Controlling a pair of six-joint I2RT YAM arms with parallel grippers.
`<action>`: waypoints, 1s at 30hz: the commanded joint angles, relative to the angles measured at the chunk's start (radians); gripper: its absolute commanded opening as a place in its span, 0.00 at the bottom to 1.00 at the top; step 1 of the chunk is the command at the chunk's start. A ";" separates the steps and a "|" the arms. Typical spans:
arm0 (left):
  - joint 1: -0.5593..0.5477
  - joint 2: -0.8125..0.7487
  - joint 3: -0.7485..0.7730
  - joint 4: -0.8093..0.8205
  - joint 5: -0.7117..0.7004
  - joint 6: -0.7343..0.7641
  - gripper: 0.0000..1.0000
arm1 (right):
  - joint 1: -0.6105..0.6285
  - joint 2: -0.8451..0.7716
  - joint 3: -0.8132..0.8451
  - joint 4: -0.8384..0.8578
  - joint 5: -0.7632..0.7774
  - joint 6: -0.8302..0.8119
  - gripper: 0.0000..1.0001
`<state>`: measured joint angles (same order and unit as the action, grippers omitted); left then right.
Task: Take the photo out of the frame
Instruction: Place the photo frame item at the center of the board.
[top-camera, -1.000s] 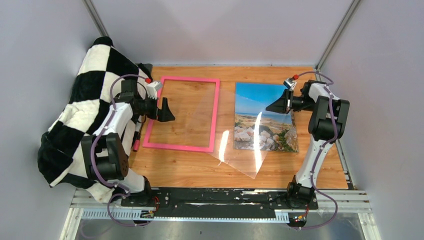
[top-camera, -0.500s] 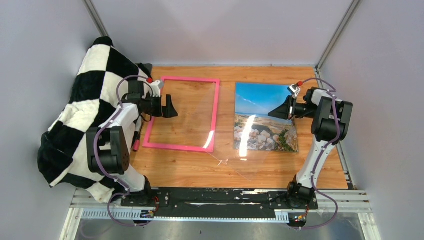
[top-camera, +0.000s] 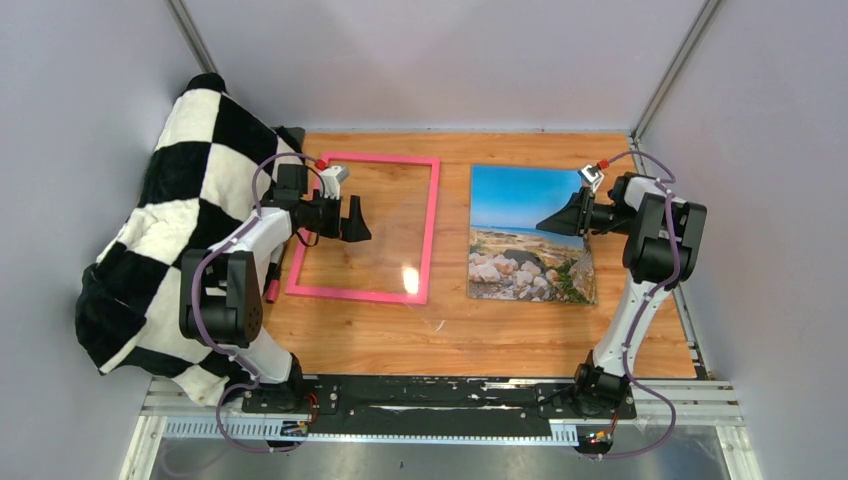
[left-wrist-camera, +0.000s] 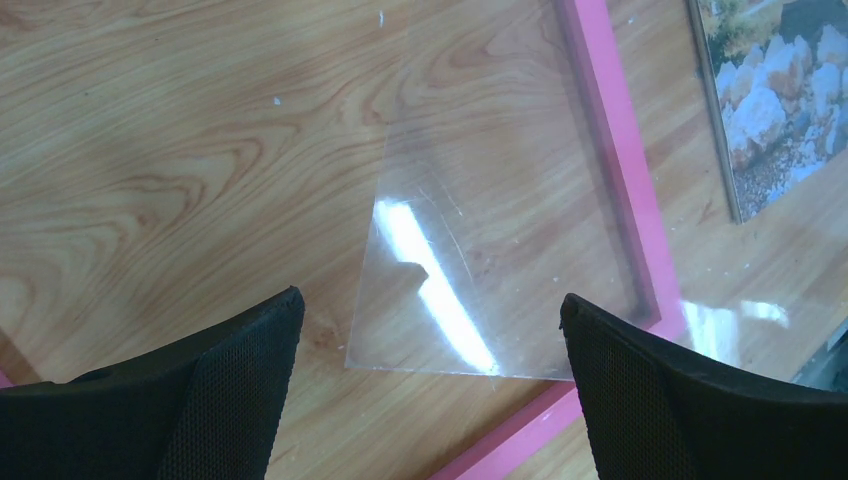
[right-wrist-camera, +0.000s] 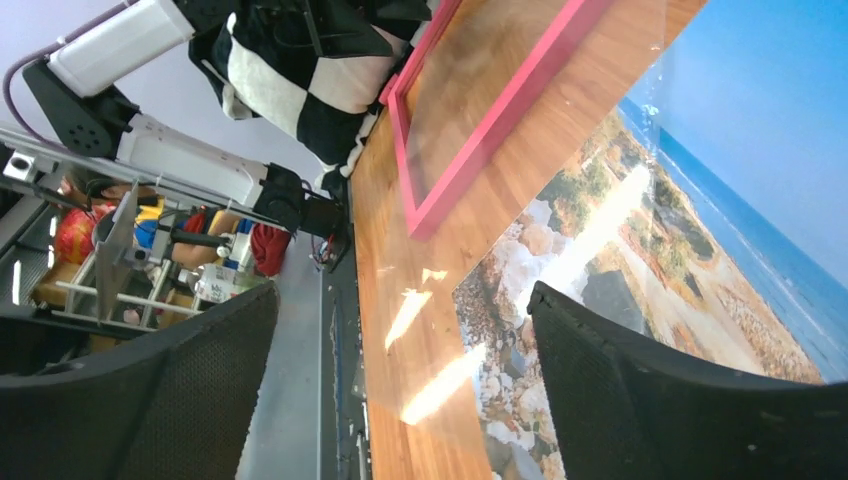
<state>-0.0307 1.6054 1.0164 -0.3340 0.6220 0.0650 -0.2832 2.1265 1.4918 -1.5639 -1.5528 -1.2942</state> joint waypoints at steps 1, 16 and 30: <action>-0.003 0.001 -0.002 0.021 0.023 0.018 1.00 | -0.028 0.024 0.020 -0.042 -0.111 0.019 1.00; -0.003 -0.095 -0.063 0.149 0.103 0.001 1.00 | -0.078 -0.078 0.054 -0.043 -0.094 -0.078 1.00; -0.004 -0.135 -0.081 0.191 0.153 0.000 1.00 | -0.094 -0.667 -0.080 0.302 0.350 -0.121 1.00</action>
<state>-0.0334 1.4891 0.9237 -0.1585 0.7490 0.0521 -0.3931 1.5864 1.4315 -1.5135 -1.4513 -1.6142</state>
